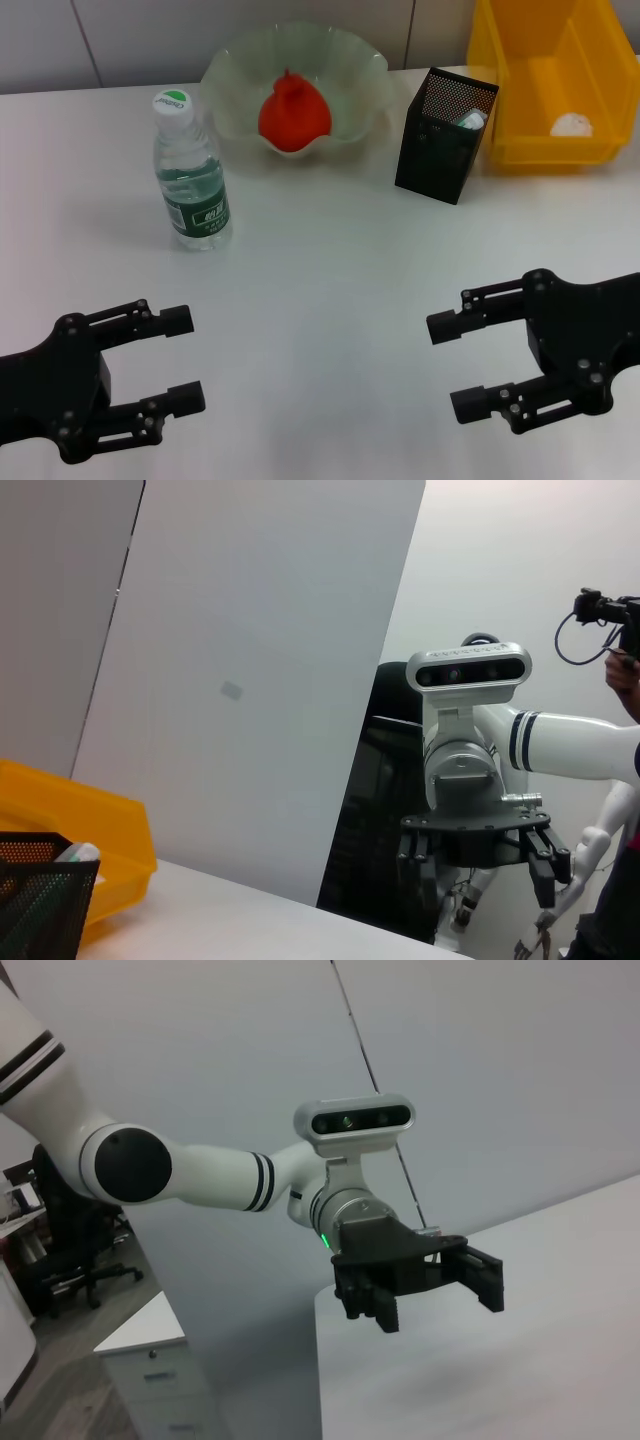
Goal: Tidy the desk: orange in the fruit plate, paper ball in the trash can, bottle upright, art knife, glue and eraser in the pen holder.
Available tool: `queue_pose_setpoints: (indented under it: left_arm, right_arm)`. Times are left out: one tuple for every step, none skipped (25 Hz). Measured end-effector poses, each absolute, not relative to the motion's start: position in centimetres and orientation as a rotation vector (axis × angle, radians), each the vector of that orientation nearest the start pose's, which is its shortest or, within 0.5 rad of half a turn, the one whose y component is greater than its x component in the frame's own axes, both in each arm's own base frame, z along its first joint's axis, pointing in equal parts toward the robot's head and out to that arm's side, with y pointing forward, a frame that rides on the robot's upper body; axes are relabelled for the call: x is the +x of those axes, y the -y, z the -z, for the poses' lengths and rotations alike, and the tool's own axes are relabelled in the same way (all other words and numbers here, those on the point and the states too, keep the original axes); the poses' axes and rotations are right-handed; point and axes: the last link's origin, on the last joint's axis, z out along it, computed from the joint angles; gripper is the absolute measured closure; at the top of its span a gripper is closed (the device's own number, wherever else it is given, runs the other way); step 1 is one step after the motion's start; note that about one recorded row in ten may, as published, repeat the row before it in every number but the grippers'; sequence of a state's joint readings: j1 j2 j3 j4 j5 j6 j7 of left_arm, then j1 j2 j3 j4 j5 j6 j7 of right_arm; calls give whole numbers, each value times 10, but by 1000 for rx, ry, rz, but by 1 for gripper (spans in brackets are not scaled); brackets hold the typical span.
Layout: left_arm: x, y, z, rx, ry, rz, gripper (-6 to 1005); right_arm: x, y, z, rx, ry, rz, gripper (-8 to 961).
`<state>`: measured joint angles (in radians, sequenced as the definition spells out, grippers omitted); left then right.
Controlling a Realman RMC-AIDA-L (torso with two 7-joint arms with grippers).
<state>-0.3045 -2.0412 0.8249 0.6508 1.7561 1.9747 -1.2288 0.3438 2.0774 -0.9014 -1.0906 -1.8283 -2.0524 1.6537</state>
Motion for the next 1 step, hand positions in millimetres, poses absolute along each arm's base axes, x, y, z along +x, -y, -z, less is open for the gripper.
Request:
queue_pose_setpoints:
  left_arm:
    - [-272, -235, -22, -2845, 456, 1156, 259]
  right_arm:
    - [220, -254, -46, -3128, -487, -839, 242]
